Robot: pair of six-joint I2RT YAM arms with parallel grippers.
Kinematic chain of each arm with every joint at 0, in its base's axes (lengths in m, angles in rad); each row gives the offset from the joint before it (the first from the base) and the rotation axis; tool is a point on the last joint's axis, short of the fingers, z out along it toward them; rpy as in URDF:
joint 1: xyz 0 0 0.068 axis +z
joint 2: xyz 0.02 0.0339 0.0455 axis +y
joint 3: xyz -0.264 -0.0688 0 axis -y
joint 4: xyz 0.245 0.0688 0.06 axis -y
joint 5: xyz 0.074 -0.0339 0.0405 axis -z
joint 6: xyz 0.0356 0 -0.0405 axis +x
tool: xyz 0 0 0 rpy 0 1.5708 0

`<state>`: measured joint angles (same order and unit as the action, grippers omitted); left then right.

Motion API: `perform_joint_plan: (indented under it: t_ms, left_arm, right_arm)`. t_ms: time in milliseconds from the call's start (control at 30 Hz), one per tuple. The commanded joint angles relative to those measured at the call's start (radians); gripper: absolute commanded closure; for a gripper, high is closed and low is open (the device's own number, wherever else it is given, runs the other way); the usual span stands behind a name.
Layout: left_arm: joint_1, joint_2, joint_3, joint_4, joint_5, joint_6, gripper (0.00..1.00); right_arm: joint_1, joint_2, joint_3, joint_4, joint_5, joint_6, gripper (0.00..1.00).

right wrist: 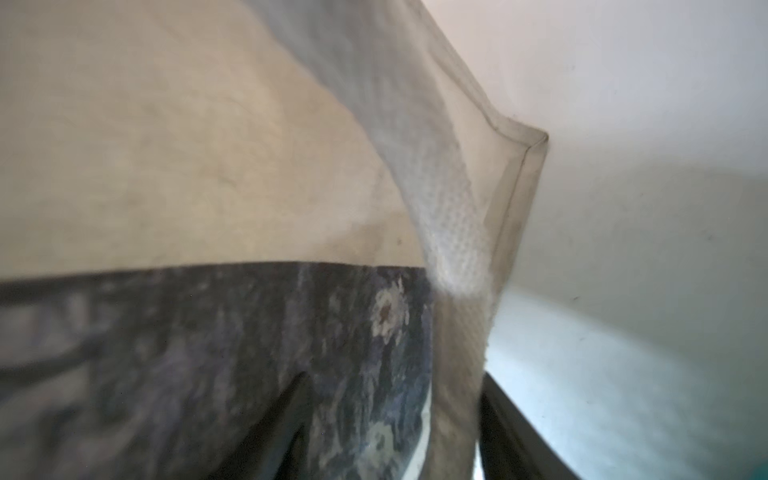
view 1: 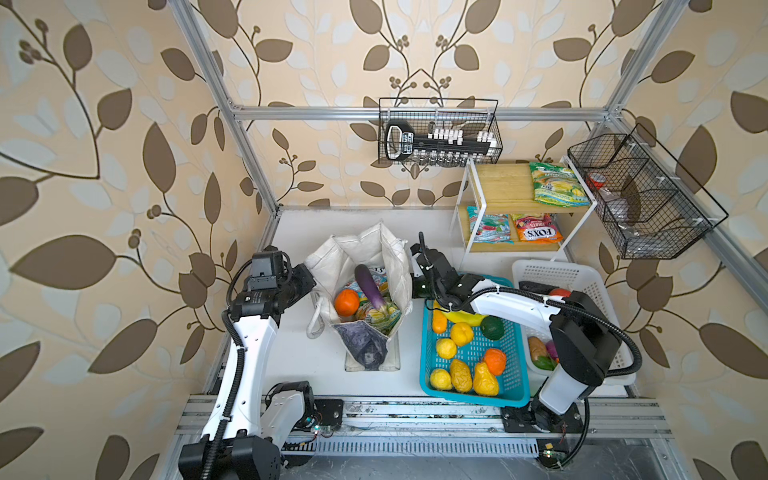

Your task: Place the food into the grocery bag and tie it

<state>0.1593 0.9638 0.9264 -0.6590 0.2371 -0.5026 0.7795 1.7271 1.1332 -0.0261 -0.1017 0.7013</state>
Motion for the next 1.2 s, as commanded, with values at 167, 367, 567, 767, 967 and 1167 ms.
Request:
perform_joint_plan:
  t_ms: [167,367,567,767,967,1167]
  left_arm:
    - [0.014,-0.026,-0.008,0.044,0.042,0.012,1.0]
    - [0.018,-0.02,0.009,0.057,0.066,0.008,1.0]
    - [0.018,0.073,0.053,0.182,0.209,-0.112,1.0]
    - [-0.01,0.166,0.167,0.242,0.263,-0.173,1.0]
    - [-0.081,0.215,0.214,0.253,0.24,-0.146,1.0]
    - [-0.081,0.217,0.195,0.225,0.239,-0.125,1.0]
  right_arm:
    - [0.009,-0.051,-0.014,0.0,0.054,0.005,1.0]
    - [-0.022,-0.198,0.006,-0.179,0.171,-0.087,1.0]
    - [-0.139,-0.245,0.147,-0.334,0.154,-0.196,1.0]
    - [-0.147,-0.199,0.35,-0.47,0.238,-0.26,1.0]
    - [-0.151,-0.098,0.627,-0.635,0.294,-0.304,1.0]
    - [-0.137,-0.136,0.618,-0.693,0.413,-0.304,1.0]
